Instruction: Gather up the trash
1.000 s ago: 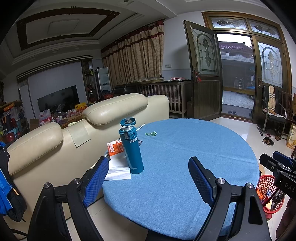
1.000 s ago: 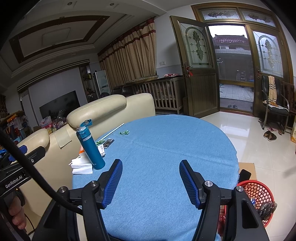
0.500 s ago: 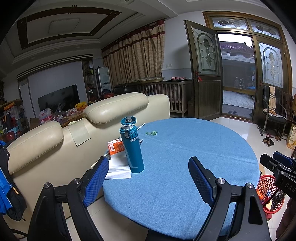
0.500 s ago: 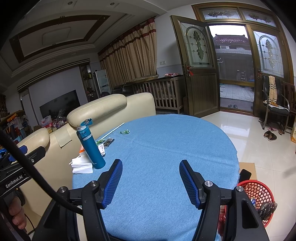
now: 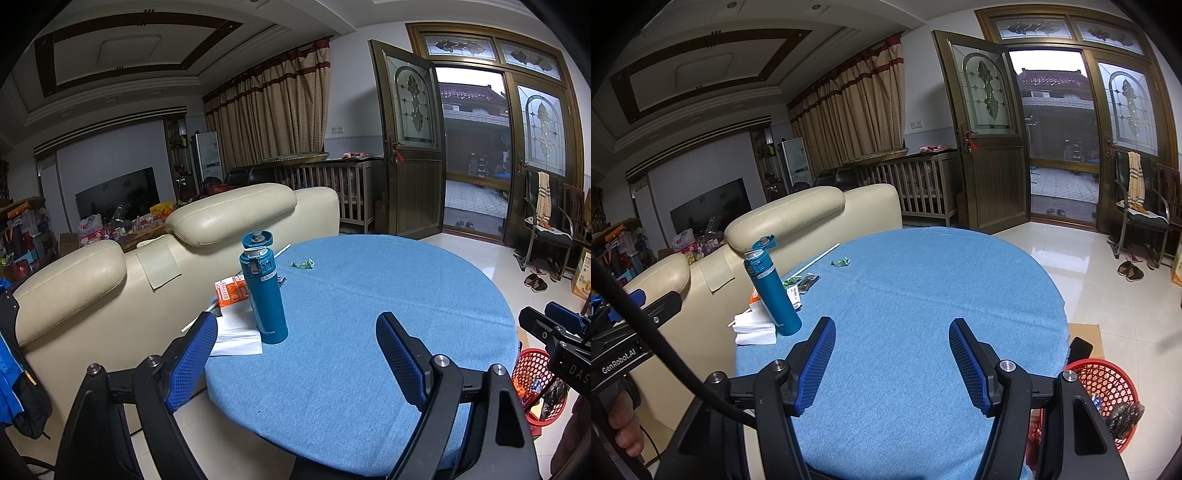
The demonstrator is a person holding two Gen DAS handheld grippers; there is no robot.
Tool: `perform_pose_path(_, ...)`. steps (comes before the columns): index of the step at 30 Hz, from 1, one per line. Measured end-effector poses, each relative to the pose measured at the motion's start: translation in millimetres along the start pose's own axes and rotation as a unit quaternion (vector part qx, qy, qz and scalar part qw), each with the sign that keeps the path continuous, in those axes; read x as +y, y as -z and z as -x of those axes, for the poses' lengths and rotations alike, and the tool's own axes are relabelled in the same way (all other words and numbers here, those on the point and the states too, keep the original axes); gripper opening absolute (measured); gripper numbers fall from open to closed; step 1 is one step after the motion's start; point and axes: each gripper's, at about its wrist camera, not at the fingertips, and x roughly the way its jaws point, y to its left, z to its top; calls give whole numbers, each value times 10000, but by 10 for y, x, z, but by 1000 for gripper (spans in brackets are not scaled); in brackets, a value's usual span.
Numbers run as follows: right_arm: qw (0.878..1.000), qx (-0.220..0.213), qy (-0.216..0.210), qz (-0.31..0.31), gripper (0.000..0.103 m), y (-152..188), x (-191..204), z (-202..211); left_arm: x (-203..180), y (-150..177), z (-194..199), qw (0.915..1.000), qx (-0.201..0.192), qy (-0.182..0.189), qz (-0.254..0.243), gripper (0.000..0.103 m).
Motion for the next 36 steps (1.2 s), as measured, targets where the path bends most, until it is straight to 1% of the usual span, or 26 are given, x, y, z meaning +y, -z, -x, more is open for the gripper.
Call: perform_pose_path(36,10000,30,-5,37,68,34,35,-33,27,62,-22,10000,47,-11,79,88)
